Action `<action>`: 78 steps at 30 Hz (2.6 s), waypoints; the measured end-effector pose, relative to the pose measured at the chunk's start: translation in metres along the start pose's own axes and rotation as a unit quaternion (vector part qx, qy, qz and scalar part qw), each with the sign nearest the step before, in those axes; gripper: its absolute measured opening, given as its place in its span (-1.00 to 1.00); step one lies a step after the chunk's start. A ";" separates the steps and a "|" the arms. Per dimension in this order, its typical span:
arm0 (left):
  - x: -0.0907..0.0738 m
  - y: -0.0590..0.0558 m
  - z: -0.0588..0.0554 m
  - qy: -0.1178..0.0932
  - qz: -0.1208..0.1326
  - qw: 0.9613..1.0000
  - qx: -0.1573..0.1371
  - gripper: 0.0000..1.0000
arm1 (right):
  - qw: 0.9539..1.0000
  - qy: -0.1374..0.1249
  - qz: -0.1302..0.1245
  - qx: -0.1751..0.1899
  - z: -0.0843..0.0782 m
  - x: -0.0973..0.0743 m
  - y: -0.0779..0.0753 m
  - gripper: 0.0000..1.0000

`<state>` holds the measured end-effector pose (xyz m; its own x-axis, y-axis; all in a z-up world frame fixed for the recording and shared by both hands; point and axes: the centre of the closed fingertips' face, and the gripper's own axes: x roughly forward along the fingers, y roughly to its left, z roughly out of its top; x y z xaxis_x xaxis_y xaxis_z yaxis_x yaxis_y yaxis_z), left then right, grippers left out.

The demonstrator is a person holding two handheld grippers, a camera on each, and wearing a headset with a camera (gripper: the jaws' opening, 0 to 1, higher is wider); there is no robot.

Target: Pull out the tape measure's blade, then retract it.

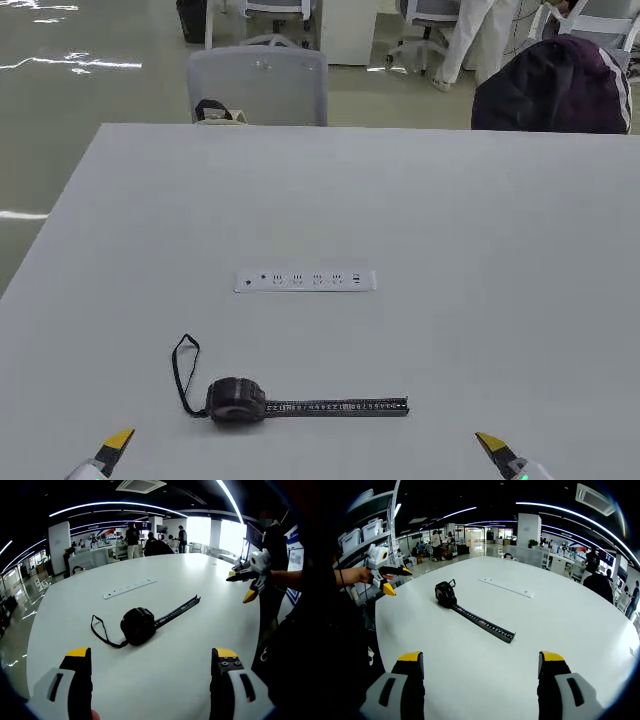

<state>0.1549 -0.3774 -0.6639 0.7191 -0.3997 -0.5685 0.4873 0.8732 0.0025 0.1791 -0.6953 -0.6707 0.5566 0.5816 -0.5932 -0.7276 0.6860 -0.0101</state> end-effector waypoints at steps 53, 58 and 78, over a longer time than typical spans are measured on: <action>0.092 0.000 0.033 -0.035 0.183 0.972 -0.142 0.98 | 1.000 0.021 0.006 0.018 -0.013 0.024 0.000 0.87; 0.104 0.004 0.031 -0.038 0.211 0.963 -0.162 0.95 | 0.999 0.023 0.022 0.016 -0.015 0.029 -0.002 0.74; 0.141 0.034 0.005 -0.024 0.271 0.943 -0.190 0.81 | 0.995 0.009 0.081 -0.059 -0.012 0.064 -0.036 0.32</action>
<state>0.2751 -0.4057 -0.7393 0.8380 0.1296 -0.5301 -0.1647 0.9862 -0.0193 0.2363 -0.6874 -0.7179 0.4221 0.6716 -0.6089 -0.8499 0.5270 -0.0079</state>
